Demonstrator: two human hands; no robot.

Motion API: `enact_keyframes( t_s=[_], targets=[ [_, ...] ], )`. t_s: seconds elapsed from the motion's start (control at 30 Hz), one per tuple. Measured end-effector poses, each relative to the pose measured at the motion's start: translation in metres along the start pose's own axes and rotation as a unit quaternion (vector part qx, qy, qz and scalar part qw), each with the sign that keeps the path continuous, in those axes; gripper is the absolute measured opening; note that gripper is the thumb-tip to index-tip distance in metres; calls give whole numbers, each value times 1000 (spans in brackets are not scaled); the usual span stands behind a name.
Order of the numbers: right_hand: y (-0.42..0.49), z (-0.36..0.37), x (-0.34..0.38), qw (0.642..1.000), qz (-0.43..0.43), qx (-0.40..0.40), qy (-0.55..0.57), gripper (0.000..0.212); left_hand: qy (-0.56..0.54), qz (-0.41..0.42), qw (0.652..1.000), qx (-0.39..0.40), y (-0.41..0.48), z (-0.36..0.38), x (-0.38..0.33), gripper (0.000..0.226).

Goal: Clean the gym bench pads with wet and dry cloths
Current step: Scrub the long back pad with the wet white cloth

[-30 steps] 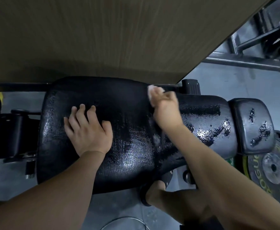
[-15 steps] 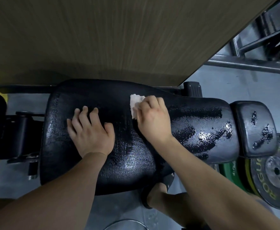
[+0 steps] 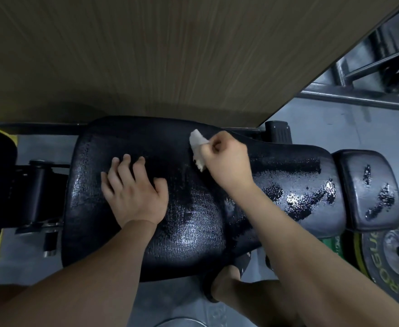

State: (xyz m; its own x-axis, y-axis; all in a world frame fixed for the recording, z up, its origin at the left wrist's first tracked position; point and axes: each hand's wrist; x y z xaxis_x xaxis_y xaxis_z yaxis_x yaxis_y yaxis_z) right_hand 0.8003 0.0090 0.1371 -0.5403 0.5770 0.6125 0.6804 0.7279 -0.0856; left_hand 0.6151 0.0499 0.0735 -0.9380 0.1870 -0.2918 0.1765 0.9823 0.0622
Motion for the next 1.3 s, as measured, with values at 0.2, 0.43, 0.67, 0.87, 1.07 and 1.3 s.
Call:
enact_keyframes(
  t_s=[0.2, 0.43, 0.67, 0.87, 1.07, 1.3],
  targets=[
    [6, 0, -24, 988, -129, -37, -80, 28, -3, -8, 1000, 10, 0, 1, 0, 56],
    [1, 35, -20, 973, -174, -36, -145, 25, -1, -6, 1000, 9, 1, -1, -1, 55],
    [-19, 36, -28, 912, -348, 112, -186, 33, 0, 0, 1000, 2, 1, 2, 1, 54],
    [7, 33, -27, 940, -288, -2, -184, 27, 2, 5, 1000, -2, 1, 1, 1, 53],
    [-56, 17, -34, 889, -413, 136, -143, 39, -2, 2, 1000, -2, 1, 1, 1, 53],
    [-43, 34, -27, 932, -321, 43, -165, 37, 0, 8, 1000, 1, 0, 1, 1, 52]
  ],
)
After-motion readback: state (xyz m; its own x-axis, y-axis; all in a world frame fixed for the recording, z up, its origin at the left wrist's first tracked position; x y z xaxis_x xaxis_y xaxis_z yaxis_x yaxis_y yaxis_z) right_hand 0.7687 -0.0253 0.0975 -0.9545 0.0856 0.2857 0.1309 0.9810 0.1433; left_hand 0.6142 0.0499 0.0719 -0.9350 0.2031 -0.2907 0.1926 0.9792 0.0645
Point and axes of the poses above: each hand's wrist, its own y-axis towards the middle knuckle, its own z-axis out of the palm, x = y × z, and after that the axes turned 6 degrees about -z, right-handed
